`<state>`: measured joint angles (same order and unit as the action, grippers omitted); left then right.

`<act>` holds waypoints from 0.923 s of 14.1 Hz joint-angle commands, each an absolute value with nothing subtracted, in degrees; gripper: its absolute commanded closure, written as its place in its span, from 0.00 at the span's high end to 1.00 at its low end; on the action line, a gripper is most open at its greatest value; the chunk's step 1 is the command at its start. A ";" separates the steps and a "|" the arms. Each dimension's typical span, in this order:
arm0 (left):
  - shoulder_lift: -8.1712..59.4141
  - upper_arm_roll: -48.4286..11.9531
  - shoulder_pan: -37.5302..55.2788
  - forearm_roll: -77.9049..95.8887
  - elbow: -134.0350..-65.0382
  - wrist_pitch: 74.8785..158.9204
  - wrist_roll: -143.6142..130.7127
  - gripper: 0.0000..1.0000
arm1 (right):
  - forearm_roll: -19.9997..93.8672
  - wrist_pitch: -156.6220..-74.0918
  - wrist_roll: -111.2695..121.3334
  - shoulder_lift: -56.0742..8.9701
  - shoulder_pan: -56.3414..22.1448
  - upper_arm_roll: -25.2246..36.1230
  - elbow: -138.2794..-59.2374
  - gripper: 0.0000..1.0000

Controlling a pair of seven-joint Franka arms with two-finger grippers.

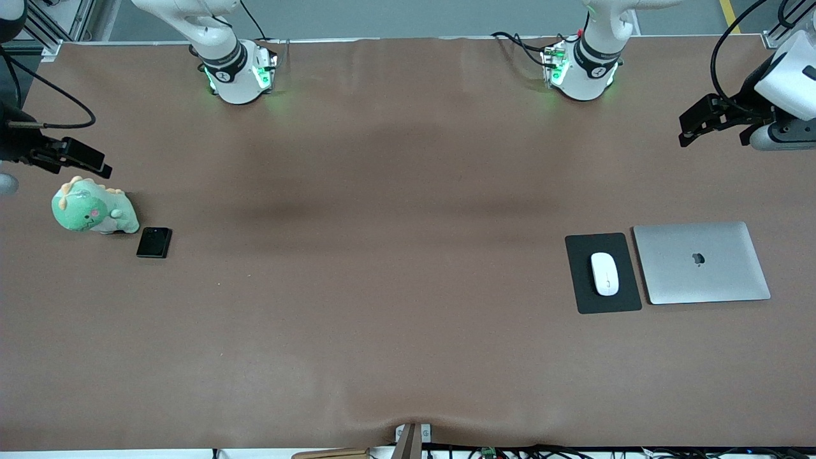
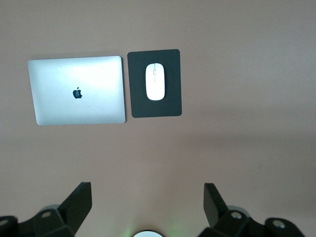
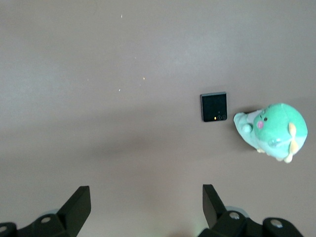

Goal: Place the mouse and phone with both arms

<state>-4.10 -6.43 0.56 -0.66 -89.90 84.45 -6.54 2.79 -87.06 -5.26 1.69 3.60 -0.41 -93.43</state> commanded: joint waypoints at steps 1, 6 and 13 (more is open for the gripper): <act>-5.27 -6.15 0.35 0.62 -90.70 85.08 -5.89 1.00 | 3.43 -86.48 -6.50 3.08 4.04 -0.70 -94.75 1.00; -5.19 -6.15 0.44 1.49 -90.70 85.08 -6.06 1.00 | 3.43 -86.66 -6.50 2.81 4.13 -0.70 -94.75 1.00; -2.82 -5.80 -0.35 2.55 -87.72 85.08 -5.36 1.00 | 3.43 -86.57 -6.42 2.64 4.04 -0.70 -94.83 1.00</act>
<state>-3.95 -6.06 0.19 1.12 -89.31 85.09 -6.54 2.81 -86.67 -5.70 1.78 3.60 -0.38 -94.03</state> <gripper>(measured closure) 0.000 0.000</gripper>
